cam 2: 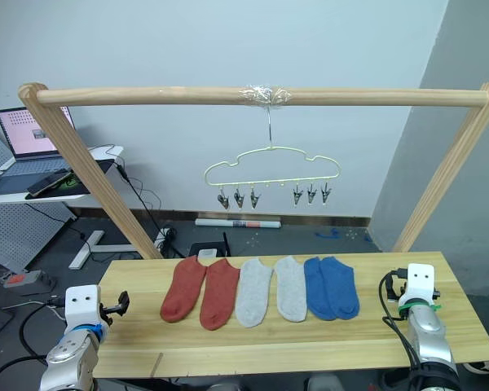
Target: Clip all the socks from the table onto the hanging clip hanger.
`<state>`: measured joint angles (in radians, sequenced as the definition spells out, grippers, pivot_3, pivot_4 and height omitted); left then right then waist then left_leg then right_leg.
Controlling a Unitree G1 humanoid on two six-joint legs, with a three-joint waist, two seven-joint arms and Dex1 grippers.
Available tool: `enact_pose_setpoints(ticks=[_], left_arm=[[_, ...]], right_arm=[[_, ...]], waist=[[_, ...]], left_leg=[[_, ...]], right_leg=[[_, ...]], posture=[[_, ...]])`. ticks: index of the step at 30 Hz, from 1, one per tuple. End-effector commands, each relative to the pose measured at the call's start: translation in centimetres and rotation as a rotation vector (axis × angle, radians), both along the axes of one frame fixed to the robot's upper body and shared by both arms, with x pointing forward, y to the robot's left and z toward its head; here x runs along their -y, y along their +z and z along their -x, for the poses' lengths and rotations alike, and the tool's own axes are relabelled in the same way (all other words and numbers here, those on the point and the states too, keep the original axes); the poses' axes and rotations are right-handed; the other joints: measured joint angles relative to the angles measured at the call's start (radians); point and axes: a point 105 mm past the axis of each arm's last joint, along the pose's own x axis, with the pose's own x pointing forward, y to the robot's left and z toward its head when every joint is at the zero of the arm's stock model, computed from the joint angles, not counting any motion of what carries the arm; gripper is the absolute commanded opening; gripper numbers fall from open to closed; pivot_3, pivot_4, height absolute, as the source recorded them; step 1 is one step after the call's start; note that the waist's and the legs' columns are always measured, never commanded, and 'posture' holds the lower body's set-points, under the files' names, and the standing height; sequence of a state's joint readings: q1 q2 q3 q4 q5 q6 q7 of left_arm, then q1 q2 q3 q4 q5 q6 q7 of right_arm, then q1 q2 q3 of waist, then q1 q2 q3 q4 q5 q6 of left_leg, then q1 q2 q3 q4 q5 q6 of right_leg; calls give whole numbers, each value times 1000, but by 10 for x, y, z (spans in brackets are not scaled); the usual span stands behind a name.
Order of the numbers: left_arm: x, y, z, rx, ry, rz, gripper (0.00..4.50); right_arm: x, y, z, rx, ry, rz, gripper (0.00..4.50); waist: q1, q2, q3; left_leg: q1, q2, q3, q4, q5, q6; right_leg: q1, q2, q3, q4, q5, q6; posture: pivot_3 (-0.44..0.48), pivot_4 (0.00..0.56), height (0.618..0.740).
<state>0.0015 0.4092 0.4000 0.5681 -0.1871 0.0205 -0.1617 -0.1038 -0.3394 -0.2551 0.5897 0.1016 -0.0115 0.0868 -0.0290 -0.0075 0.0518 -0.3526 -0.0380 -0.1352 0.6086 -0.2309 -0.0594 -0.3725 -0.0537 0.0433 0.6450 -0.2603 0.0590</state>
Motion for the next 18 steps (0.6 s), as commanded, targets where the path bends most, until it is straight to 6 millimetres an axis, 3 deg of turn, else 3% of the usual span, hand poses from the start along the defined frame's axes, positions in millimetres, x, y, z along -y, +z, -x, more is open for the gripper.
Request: enact_pose_setpoints(ticks=[1,18], left_arm=[[-10,15,-4,39,24,-29,4472],[-13,31,4,119,27,-20,4472]], right_arm=[[6,17,-11,62,-12,14,4500],[-3,20,-13,77,29,21,4500]], waist=[[0,0,0],[0,0,0]], left_leg=[[0,0,0,0,0,0],[0,0,0,0,0,0]], right_leg=[[0,0,0,0,0,0],[0,0,0,0,0,0]], posture=[[35,0,740],[39,8,740]])
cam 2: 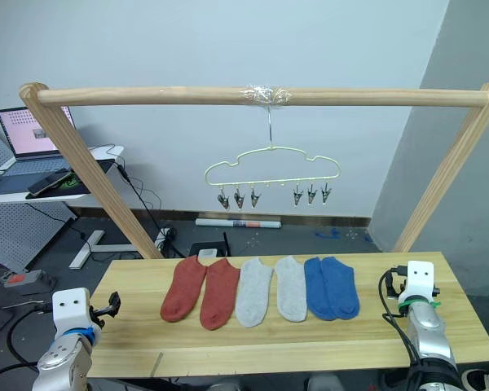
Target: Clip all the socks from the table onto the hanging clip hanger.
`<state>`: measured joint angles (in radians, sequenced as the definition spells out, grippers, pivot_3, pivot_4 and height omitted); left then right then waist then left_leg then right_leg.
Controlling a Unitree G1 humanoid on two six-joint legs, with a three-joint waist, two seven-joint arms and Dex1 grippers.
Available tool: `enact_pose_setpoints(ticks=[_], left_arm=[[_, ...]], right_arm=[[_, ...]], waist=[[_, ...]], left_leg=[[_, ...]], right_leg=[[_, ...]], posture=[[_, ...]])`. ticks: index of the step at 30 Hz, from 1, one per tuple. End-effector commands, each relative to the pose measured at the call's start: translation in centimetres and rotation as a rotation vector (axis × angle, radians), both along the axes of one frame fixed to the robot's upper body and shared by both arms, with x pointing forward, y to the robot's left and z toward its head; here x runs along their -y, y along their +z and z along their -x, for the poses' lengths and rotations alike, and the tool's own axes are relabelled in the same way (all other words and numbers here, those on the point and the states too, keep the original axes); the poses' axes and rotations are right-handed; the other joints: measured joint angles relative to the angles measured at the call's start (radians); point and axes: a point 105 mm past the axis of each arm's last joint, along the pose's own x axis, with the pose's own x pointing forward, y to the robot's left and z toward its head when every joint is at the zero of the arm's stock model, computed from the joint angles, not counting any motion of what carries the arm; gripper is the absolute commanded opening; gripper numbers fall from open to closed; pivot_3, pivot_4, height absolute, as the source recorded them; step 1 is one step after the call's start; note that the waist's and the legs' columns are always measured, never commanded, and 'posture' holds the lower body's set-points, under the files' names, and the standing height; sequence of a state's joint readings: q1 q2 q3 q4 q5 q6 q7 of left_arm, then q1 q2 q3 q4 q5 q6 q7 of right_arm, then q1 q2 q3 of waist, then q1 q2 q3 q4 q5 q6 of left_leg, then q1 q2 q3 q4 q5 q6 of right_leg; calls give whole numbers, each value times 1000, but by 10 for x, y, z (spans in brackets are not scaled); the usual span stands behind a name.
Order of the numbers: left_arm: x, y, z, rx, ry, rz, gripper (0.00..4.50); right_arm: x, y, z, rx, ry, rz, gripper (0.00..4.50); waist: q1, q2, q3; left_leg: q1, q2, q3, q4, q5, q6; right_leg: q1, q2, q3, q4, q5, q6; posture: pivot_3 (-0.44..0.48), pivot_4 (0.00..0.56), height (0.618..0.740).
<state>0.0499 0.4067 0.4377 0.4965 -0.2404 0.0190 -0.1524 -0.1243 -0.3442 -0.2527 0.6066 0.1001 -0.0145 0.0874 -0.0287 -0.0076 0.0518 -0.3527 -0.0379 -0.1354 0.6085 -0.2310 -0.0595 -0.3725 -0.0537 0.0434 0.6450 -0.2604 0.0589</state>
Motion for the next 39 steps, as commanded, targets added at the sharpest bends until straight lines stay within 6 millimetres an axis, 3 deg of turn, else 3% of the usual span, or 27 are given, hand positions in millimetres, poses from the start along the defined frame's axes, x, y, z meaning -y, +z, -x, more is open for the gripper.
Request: enact_pose_setpoints(ticks=[1,7,12,15,20,24,30,39], left_arm=[[-2,22,-5,65,-31,-37,4472],[21,44,-2,141,-116,-48,4472],[86,90,-14,288,-382,-20,4472],[122,119,-25,381,-502,14,3881],[157,147,-51,453,-558,63,2400],[182,152,-66,463,-616,95,2400],[206,158,-82,498,-673,126,2400],[219,177,-105,576,-685,119,2400]], right_arm=[[-7,19,-9,77,41,14,4500],[-36,35,-12,92,215,-2,4500],[-89,71,-19,123,559,-72,4500],[-123,99,-21,164,765,-112,4500],[-163,142,-26,255,967,-183,4500],[-191,170,-26,318,1096,-240,4500],[-227,201,-13,375,1281,-279,4500],[-249,227,-2,424,1370,-312,4500]], waist=[[0,0,0],[0,-2,8],[1,-5,37],[3,-6,55],[4,-5,81],[2,-8,89],[0,-11,108],[-3,-12,113]], left_leg=[[0,0,0,0,0,0],[-1,1,0,0,-1,-1],[-4,2,1,1,-1,-1],[-7,4,0,1,-1,-1],[-12,8,3,1,0,-1],[-14,8,3,1,-2,-3],[-19,9,4,1,-3,-4],[-22,8,3,2,-3,-4]], right_leg=[[0,0,0,0,0,0],[-1,0,1,0,-1,0],[-2,-1,0,-1,-1,-1],[-3,-1,-2,-1,-1,-1],[-8,1,-5,0,-1,-1],[-10,2,-5,0,0,6],[-15,2,-5,0,-1,6],[-17,2,-6,-1,0,6]], posture=[[38,10,740],[36,31,740],[39,75,740],[39,94,740],[33,124,740],[20,137,740],[-18,155,740],[-57,160,740]])
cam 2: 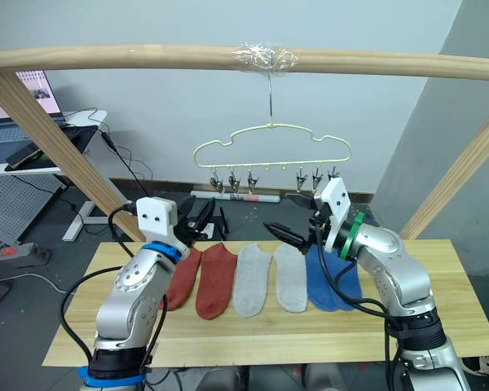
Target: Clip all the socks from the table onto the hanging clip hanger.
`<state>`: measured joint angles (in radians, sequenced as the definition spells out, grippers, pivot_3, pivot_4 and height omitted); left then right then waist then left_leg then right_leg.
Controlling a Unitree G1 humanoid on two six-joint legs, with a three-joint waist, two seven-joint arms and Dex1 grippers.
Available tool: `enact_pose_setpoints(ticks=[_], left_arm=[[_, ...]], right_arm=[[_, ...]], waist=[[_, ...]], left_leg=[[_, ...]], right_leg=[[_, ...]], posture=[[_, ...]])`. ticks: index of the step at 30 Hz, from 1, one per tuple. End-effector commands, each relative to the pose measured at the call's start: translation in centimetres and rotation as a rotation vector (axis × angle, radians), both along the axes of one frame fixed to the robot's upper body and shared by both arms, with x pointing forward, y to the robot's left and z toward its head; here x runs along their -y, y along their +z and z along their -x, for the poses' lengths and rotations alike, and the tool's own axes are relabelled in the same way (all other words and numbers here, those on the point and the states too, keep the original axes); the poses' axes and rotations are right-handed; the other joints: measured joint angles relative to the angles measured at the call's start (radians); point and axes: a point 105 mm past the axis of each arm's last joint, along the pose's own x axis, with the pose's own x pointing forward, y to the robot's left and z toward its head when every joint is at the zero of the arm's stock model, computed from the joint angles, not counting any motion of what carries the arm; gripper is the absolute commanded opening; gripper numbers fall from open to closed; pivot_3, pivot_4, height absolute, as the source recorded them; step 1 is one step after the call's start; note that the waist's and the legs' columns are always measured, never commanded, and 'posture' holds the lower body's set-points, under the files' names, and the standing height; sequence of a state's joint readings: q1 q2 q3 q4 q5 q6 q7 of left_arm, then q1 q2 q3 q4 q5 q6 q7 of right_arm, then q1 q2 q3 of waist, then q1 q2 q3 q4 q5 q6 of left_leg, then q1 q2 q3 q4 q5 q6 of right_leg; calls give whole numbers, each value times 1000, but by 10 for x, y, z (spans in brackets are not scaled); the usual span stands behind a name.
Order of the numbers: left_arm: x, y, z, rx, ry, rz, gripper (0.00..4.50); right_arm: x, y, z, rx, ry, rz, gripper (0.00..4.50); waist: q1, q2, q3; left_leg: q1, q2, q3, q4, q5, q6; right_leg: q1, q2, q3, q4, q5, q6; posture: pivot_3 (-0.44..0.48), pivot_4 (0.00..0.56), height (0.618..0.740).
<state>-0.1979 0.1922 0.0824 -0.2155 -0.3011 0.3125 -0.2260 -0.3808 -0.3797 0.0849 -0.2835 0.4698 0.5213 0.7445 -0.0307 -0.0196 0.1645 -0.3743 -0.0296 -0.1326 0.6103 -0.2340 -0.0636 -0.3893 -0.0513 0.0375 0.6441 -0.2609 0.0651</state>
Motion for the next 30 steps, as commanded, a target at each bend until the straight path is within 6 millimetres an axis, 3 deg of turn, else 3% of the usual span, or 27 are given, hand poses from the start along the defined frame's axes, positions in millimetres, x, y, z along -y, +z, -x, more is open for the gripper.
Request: enact_pose_setpoints(ticks=[1,20,30], left_arm=[[1,13,-6,60,10,0,2400],[10,24,-29,122,21,-1,2400],[14,22,-34,123,15,-6,2400]], right_arm=[[-10,22,9,51,51,-44,4500],[-21,46,23,43,73,-125,4500],[-18,45,21,20,48,-132,4500]], waist=[[-1,0,0],[-13,-1,3],[-22,-2,13]], left_leg=[[0,0,0,0,0,0],[0,0,0,0,0,0],[0,0,0,0,0,0]], right_leg=[[0,0,0,0,0,0],[0,0,0,0,0,0],[0,0,0,0,0,0]], posture=[[-67,161,740],[-110,165,740],[-122,176,740]])
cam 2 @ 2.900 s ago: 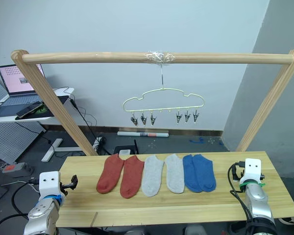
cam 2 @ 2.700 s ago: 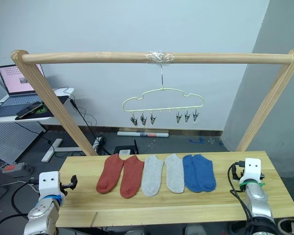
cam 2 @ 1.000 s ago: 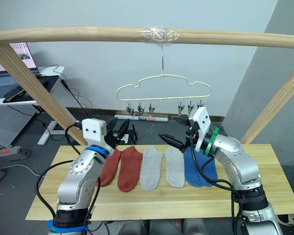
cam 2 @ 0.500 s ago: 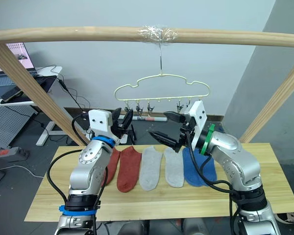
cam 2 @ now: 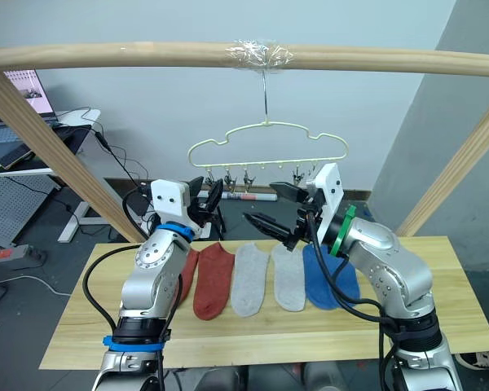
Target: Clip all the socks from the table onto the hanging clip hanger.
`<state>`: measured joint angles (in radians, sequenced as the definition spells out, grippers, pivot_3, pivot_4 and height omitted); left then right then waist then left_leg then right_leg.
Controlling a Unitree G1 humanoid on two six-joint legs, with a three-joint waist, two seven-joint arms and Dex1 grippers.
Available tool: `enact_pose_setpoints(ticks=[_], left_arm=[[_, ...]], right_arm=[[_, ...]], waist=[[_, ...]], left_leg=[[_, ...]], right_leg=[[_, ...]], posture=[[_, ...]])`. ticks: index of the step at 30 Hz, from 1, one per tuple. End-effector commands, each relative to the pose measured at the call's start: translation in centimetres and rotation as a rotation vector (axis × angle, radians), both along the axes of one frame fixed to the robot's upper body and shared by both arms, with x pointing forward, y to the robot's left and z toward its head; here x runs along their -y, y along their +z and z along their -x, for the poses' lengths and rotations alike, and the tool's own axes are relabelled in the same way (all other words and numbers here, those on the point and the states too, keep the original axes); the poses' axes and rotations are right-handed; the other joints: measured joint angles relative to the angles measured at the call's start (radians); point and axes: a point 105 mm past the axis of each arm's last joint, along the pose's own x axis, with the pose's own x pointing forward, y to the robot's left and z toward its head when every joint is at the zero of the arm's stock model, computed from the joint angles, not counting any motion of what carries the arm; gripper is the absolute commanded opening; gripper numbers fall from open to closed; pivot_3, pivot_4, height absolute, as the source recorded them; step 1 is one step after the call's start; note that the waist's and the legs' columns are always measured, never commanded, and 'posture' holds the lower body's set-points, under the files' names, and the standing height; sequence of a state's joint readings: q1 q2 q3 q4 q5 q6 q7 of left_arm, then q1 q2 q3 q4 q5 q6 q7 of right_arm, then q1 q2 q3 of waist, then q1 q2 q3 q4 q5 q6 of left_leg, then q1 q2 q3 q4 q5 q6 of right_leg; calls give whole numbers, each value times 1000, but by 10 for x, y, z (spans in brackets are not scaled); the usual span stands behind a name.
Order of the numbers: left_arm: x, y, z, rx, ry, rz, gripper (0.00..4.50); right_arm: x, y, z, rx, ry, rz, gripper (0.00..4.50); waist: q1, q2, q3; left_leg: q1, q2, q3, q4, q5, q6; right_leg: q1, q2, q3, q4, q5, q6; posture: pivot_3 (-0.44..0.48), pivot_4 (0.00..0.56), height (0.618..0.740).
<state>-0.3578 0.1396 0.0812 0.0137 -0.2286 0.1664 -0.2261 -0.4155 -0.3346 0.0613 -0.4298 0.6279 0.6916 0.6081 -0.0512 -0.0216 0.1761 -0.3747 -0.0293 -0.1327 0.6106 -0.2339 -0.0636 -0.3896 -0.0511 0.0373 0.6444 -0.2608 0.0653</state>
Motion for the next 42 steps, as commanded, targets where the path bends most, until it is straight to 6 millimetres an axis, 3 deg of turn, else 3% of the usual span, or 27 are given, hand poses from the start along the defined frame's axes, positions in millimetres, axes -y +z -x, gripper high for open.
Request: enact_pose_setpoints(ticks=[1,32,35,39,42], left_arm=[[4,14,-3,56,0,-8,2400],[4,23,-6,93,7,11,2400],[6,24,-6,101,-1,18,1836],[6,25,-5,104,0,19,674],[6,24,-3,103,-1,19,197]], right_arm=[[-1,16,6,56,13,-22,4500],[-1,14,4,57,-8,-19,4500],[-1,13,5,52,-8,-19,4500],[-1,10,6,38,-4,-19,4500],[-2,10,7,34,-1,-20,4500]], waist=[[-2,0,2],[-6,-1,10],[-6,-1,10],[-6,-1,10],[-6,-1,10]], left_leg=[[0,0,0,0,0,0],[-2,0,0,0,0,0],[-2,0,0,0,0,0],[-2,0,0,0,0,0],[-2,0,0,0,0,0]], right_leg=[[0,0,0,0,0,0],[-1,0,0,0,0,0],[-1,0,0,0,0,0],[-1,0,0,0,0,0],[-1,0,0,0,0,0]], posture=[[-121,176,740],[-120,184,740],[-120,184,740],[-118,184,740],[-113,181,740]])
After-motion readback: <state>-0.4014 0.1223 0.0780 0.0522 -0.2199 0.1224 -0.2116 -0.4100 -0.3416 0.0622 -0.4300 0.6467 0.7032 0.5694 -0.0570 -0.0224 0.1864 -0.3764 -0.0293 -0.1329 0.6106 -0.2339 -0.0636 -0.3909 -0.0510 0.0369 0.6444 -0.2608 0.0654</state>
